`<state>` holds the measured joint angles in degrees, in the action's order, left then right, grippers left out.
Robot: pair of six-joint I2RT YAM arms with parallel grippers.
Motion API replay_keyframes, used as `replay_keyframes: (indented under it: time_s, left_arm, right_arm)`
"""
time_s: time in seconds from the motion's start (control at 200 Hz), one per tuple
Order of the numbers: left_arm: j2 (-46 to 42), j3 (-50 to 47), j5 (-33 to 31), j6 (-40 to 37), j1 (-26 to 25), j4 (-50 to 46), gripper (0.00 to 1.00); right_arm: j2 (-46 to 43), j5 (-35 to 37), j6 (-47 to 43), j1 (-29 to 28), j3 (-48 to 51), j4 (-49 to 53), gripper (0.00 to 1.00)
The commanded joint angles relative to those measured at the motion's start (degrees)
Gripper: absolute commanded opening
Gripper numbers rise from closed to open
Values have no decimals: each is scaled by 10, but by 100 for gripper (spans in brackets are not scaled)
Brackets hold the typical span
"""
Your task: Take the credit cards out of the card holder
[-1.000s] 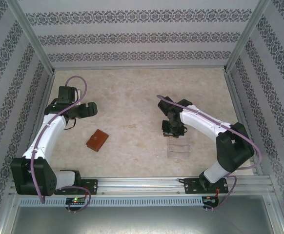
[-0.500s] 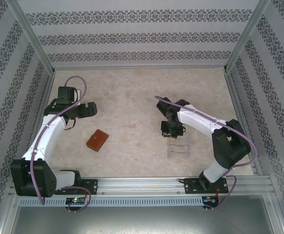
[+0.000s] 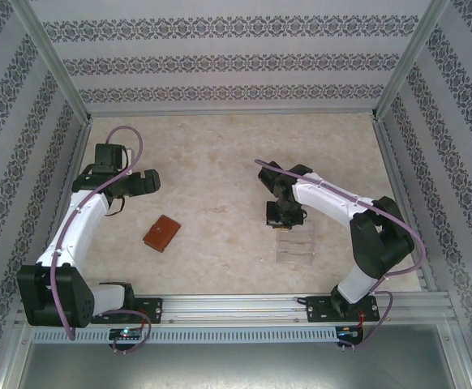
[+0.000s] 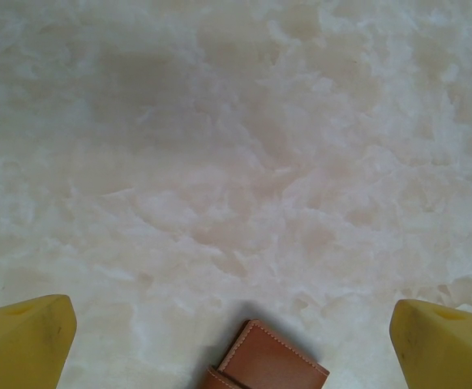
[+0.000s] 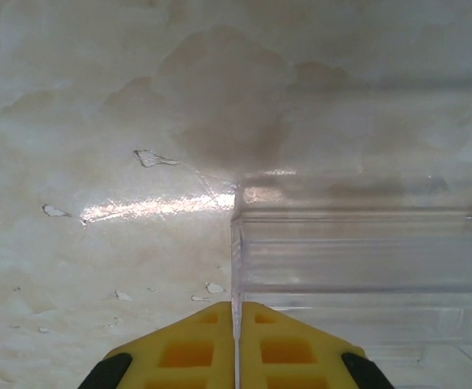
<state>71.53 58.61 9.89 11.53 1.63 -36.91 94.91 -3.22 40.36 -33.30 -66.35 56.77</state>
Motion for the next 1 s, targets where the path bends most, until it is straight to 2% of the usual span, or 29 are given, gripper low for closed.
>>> replay_keyframes:
  time_s: [0.0,0.2,0.549,0.634,0.684,0.994]
  left_arm:
    - [-3,-9,0,-14,6,1,100]
    - [-5,-12,2,-17,6,-1,100]
    - [-1,-12,13,-19,7,-1,100]
    - [-2,-13,14,-19,7,-1,100]
    - [-2,-14,16,-18,7,-1,100]
    - [-1,-14,22,-18,7,0,100]
  right_arm:
    - [7,14,-2,-9,-33,25,6]
    - [30,16,2,-22,-84,45,6]
    - [127,29,13,-49,-231,83,4]
    - [155,30,15,-56,-275,85,4]
    - [174,34,21,-61,-308,90,0]
    - [317,50,43,-74,-530,158,0]
